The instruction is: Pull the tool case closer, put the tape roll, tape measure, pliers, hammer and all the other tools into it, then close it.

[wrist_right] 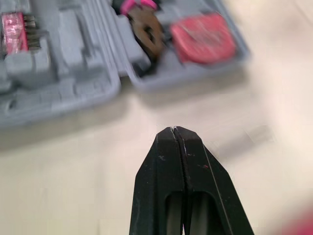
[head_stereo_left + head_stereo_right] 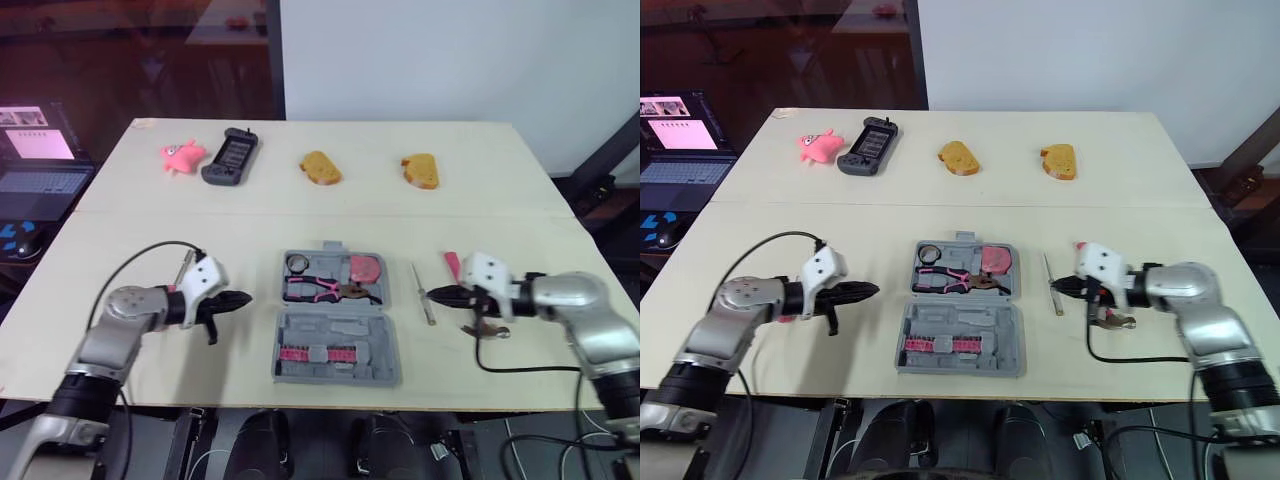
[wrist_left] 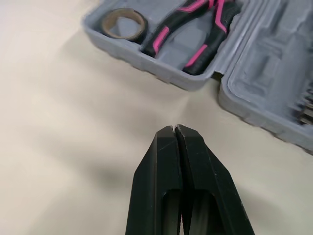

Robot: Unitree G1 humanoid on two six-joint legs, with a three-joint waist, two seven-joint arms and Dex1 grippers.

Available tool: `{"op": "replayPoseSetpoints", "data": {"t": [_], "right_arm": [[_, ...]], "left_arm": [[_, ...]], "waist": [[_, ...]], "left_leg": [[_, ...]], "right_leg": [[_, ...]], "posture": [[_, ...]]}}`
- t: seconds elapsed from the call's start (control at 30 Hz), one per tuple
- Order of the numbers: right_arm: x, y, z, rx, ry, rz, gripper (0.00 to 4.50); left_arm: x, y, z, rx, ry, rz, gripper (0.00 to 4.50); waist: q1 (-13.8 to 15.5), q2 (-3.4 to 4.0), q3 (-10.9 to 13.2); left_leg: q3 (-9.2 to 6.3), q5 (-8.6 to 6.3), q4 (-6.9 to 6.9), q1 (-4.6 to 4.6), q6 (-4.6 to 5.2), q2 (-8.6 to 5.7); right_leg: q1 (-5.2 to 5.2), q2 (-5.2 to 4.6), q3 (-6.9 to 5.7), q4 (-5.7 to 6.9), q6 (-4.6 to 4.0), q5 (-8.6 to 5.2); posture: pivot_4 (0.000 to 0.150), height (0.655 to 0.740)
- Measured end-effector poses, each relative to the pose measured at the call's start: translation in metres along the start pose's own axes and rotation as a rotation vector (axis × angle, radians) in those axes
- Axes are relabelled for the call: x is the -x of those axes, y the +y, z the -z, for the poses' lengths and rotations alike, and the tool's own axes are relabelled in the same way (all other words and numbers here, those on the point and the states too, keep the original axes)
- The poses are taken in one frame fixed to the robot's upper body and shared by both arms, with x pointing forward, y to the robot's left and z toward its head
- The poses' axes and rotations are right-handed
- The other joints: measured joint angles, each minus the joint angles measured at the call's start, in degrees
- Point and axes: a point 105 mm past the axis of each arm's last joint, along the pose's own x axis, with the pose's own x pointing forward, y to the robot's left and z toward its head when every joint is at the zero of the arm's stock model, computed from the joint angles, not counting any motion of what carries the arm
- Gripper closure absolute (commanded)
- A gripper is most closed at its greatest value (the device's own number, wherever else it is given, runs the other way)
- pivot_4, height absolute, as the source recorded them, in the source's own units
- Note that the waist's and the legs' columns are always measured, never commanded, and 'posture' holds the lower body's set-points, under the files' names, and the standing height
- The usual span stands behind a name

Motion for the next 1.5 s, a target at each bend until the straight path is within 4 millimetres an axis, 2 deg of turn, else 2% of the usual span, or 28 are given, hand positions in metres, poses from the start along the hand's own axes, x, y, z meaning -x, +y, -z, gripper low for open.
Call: {"op": "replayPoseSetpoints", "data": {"t": [0.03, 0.13, 0.17, 0.2, 0.37, 0.43, 0.57, 0.6, 0.67, 0.77, 0.97, 1.13, 1.3, 1.4, 1.5], "right_arm": [[0.005, 0.000, 0.001, -0.012, -0.002, 0.005, 4.50], [0.020, 0.007, 0.009, -0.063, -0.008, 0.010, 4.50], [0.024, 0.008, 0.012, -0.078, -0.009, 0.014, 3.95], [0.030, 0.009, 0.015, -0.095, -0.013, 0.025, 3.65], [0.062, 0.007, 0.024, -0.169, -0.058, 0.129, 1.09], [0.074, 0.004, 0.028, -0.198, -0.072, 0.178, 0.04], [0.099, -0.001, 0.041, -0.262, -0.095, 0.277, 0.01], [0.103, -0.002, 0.046, -0.280, -0.095, 0.291, 0.01], [0.111, -0.005, 0.055, -0.319, -0.105, 0.321, 0.01], [0.118, -0.009, 0.066, -0.360, -0.110, 0.349, 0.01], [0.122, -0.014, 0.069, -0.389, -0.130, 0.369, 0.01], [0.119, -0.015, 0.058, -0.392, -0.159, 0.359, 0.01], [0.099, -0.013, 0.024, -0.325, -0.144, 0.332, 0.01], [0.077, -0.003, 0.000, -0.309, -0.108, 0.289, 0.01], [0.059, 0.009, -0.028, -0.288, -0.121, 0.277, 0.01]], "left_arm": [[0.005, 0.001, -0.004, -0.005, -0.011, 0.003, 4.43], [0.031, 0.006, -0.012, -0.022, -0.031, -0.003, 3.60], [0.040, 0.007, -0.011, -0.021, -0.031, -0.010, 3.12], [0.049, 0.008, -0.010, -0.015, -0.031, -0.020, 2.62], [0.104, 0.013, 0.004, 0.024, -0.012, -0.100, 0.02], [0.132, 0.018, 0.017, 0.046, 0.015, -0.170, 0.00], [0.194, 0.032, 0.042, 0.108, 0.050, -0.366, 0.00], [0.204, 0.032, 0.047, 0.123, 0.054, -0.394, 0.00], [0.219, 0.028, 0.057, 0.163, 0.050, -0.435, 0.00], [0.230, 0.023, 0.066, 0.198, 0.044, -0.462, 0.00], [0.234, 0.021, 0.067, 0.189, 0.044, -0.467, 0.00], [0.230, 0.025, 0.057, 0.162, 0.018, -0.463, 0.00], [0.185, 0.033, 0.014, 0.078, -0.042, -0.300, 0.00], [0.142, 0.020, -0.010, 0.029, -0.058, -0.128, 0.00], [0.107, 0.006, -0.025, -0.002, -0.081, -0.008, 0.00]], "waist": [[-0.01, 0.00, 0.00], [-0.04, 0.01, 0.00], [-0.05, 0.03, 0.01], [-0.08, 0.03, 0.02], [-0.13, 0.05, 0.03], [-0.14, 0.06, 0.04], [-0.16, 0.06, 0.04], [-0.12, 0.07, 0.04], [-0.10, 0.10, 0.06], [-0.14, 0.10, 0.06], [-0.30, 0.13, 0.07], [-0.27, 0.14, 0.08], [0.02, 0.15, 0.07], [-0.11, 0.25, 0.03], [-0.23, 0.24, 0.05]], "left_leg": [[0.00, 0.00, -0.01, 0.00, 0.00, 0.02], [0.01, -0.01, -0.04, 0.00, 0.00, 0.02], [0.01, -0.01, -0.04, 0.00, 0.00, 0.02], [0.02, -0.01, -0.04, 0.00, 0.00, 0.02], [0.01, -0.03, -0.06, 0.00, -0.01, 0.05], [0.01, -0.04, -0.07, 0.00, -0.02, 0.07], [0.00, -0.09, -0.10, 0.00, 0.01, 0.08], [0.00, -0.11, -0.11, 0.00, 0.01, 0.07], [0.02, -0.19, -0.12, 0.00, -0.06, 0.04], [0.03, -0.22, -0.12, 0.00, -0.09, 0.04], [0.03, -0.22, -0.16, -0.01, -0.10, 0.04], [0.03, -0.22, -0.16, -0.01, -0.10, 0.03], [0.04, -0.24, -0.16, -0.04, -0.04, -0.04], [0.06, -0.15, -0.15, -0.20, 0.13, -0.05], [0.04, -0.12, -0.13, -0.26, 0.13, 0.01]], "right_leg": [[-0.01, 0.00, 0.00, 0.00, 0.00, 0.00], [-0.02, 0.00, 0.00, -0.02, -0.01, -0.01], [-0.03, -0.01, 0.00, -0.02, -0.01, -0.01], [-0.04, -0.01, 0.00, -0.02, -0.01, -0.01], [-0.08, -0.02, 0.00, -0.04, -0.02, -0.02], [-0.17, -0.04, 0.00, -0.05, -0.05, -0.03], [-0.34, -0.09, 0.00, -0.17, -0.24, -0.14], [-0.33, -0.12, 0.00, -0.21, -0.25, -0.14], [-0.31, -0.22, 0.00, -0.31, -0.27, -0.15], [-0.31, -0.36, 0.00, -0.32, -0.28, -0.14], [-0.33, -0.41, 0.01, -0.33, -0.29, -0.14], [-0.32, -0.44, 0.01, -0.33, -0.29, -0.14], [-0.27, -0.53, 0.01, -0.33, -0.29, -0.13], [-0.16, -0.50, 0.02, -0.34, -0.26, -0.12], [-0.21, -0.21, 0.02, -0.29, -0.04, 0.01]], "posture": [[0.150, 0.7188], [0.150, 0.7188], [0.150, 0.7188], [0.150, 0.7188], [0.150, 0.7188], [0.150, 0.7188], [0.150, 0.7188], [0.150, 0.7188], [0.150, 0.7188], [0.150, 0.7188], [0.150, 0.7188], [0.150, 0.7188], [0.150, 0.7188], [0.150, 0.7188], [0.150, 0.7188]]}}
